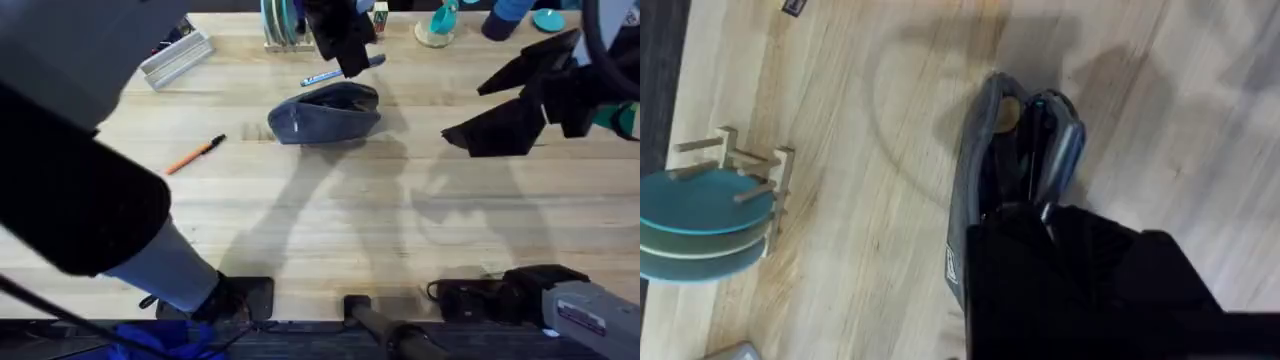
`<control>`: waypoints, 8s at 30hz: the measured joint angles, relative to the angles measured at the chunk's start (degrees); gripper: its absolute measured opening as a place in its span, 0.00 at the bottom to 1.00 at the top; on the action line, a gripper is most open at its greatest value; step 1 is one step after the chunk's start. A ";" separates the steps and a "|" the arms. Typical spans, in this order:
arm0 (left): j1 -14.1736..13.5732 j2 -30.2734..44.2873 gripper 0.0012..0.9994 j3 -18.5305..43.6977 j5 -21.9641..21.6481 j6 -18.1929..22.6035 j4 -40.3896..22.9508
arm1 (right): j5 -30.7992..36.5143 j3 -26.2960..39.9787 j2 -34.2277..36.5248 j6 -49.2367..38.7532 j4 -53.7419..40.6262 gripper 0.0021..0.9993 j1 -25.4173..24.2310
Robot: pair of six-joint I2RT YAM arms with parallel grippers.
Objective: Unzip the bag, pick up the pens from the table one at a time and place them inside, then zip the bag closed.
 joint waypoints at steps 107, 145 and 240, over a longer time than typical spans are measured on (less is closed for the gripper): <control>7.74 -0.48 1.00 13.59 -4.83 -1.65 -9.94 | 0.00 0.00 0.00 0.00 0.00 1.00 0.00; 24.75 -38.17 0.99 -19.30 -14.51 -20.17 -13.22 | 0.00 0.00 0.00 0.00 0.00 1.00 0.00; 50.21 -4.22 0.84 -41.44 -9.68 4.35 19.25 | 0.00 0.00 0.00 0.00 -0.02 1.00 0.00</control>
